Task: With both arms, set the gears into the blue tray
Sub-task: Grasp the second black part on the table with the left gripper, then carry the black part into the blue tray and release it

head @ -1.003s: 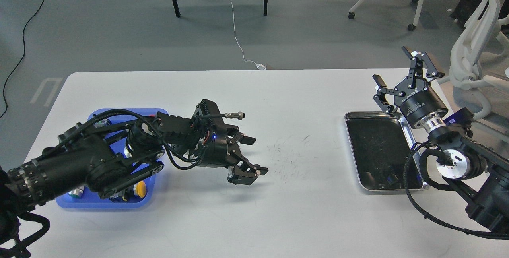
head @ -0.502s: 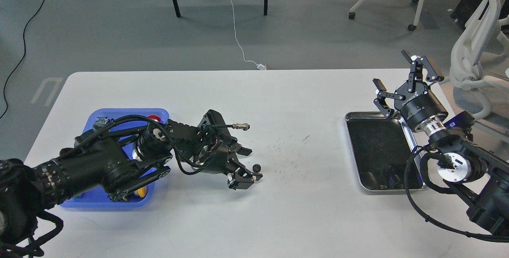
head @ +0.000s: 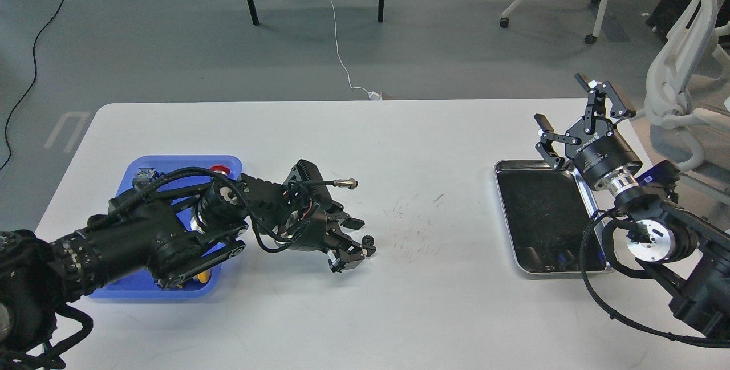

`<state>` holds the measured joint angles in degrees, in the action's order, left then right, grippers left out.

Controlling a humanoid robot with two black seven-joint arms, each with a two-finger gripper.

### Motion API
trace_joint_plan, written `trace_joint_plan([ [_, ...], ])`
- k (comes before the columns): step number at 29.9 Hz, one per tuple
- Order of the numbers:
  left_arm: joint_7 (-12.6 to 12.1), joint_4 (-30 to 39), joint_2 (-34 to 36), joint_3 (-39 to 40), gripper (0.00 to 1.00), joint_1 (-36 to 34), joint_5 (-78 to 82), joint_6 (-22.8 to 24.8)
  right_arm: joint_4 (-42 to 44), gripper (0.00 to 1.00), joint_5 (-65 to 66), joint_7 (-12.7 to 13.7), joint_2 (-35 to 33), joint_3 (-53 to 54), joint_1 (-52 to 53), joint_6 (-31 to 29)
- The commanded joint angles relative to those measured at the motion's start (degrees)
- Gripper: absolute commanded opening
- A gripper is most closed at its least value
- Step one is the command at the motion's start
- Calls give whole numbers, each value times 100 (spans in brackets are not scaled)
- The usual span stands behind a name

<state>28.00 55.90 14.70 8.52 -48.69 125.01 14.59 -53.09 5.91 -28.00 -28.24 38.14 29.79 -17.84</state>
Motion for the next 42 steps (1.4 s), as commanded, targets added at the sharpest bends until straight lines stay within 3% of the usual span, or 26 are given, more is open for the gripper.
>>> trace_joint_plan([
  [1,0,0,-29,1,59,9,-1,-8,0,98,7,0,3,0,0,0],
  [5,0,0,-29,-8,47,9,-1,-8,0,98,7,0,3,0,0,0],
  [10,0,0,-20,-17,19,18,-1,-8,0,98,7,0,3,0,0,0],
  [12,0,0,-20,-17,15,18,-1,-8,0,98,7,0,3,9,0,0],
  [21,0,219,277,97,12,9,-1,-61,0,98,7,0,3,26,0,0],
  [26,0,1088,1296,483,13,-44,-1,-219,0,98,7,0,11,18,0,0],
  [32,0,2117,3220,475,14,26,-222,-219,-17,98,15,0,55,0,9,0],
  [36,0,2189,4004,458,14,456,-257,-307,-8,98,15,0,73,-9,18,0],
  [42,0,1873,4225,502,16,1098,-275,-597,-17,98,15,0,91,-9,18,0],
])
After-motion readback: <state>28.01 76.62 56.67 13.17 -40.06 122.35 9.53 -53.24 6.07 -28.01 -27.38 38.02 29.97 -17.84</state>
